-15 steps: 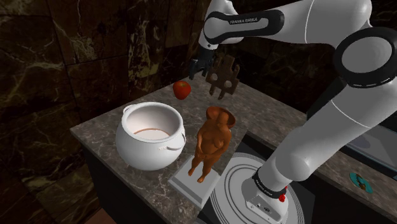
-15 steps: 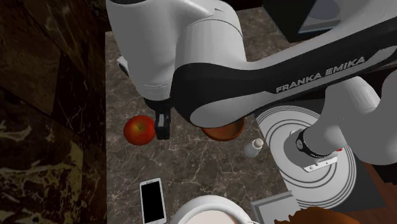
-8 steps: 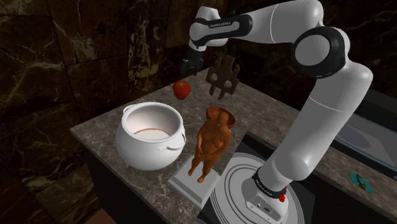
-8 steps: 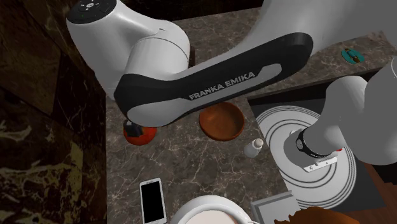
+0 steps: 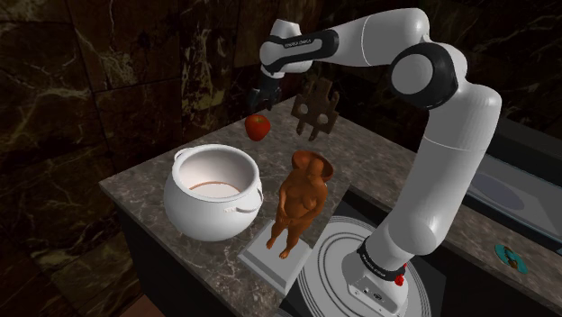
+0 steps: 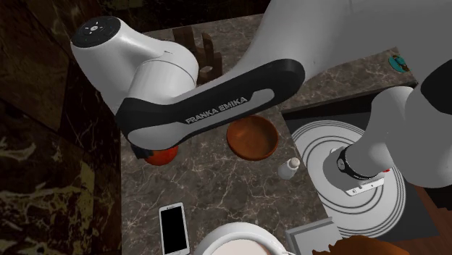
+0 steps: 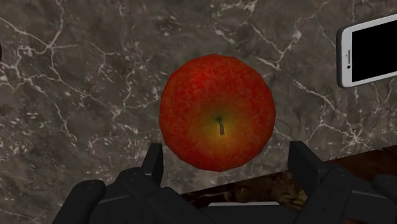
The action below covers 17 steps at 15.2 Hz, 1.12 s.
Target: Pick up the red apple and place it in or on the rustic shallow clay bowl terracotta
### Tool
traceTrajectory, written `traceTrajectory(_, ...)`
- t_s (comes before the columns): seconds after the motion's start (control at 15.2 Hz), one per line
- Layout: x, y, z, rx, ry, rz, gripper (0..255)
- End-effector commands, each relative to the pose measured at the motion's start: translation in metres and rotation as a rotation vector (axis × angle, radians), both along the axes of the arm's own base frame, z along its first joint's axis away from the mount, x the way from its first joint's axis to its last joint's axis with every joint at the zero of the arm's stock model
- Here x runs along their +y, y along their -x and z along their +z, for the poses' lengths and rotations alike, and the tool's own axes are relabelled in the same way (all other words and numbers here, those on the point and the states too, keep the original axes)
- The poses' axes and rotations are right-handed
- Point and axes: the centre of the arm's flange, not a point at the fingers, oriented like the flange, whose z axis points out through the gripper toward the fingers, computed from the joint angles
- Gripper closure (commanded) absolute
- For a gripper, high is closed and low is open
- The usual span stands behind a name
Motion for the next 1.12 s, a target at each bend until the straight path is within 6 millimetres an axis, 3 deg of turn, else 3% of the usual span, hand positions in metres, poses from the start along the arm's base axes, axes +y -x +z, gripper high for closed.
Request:
traceTrajectory(0.0, 0.0007, -0.0014, -0.0106, -0.001, 0.000, 0.000, 0)
traceTrajectory(0.07, 0.0008, -0.0021, -0.0189, -0.001, 0.000, 0.000, 0)
traceTrajectory(0.59, 0.0008, -0.0021, -0.0189, 0.000, 0.000, 0.000, 0)
traceTrajectory(0.66, 0.0008, -0.0021, -0.0189, 0.000, 0.000, 0.000, 255)
traceTrajectory(1.06, 0.0008, -0.0021, -0.0189, 0.000, 0.000, 0.000, 255)
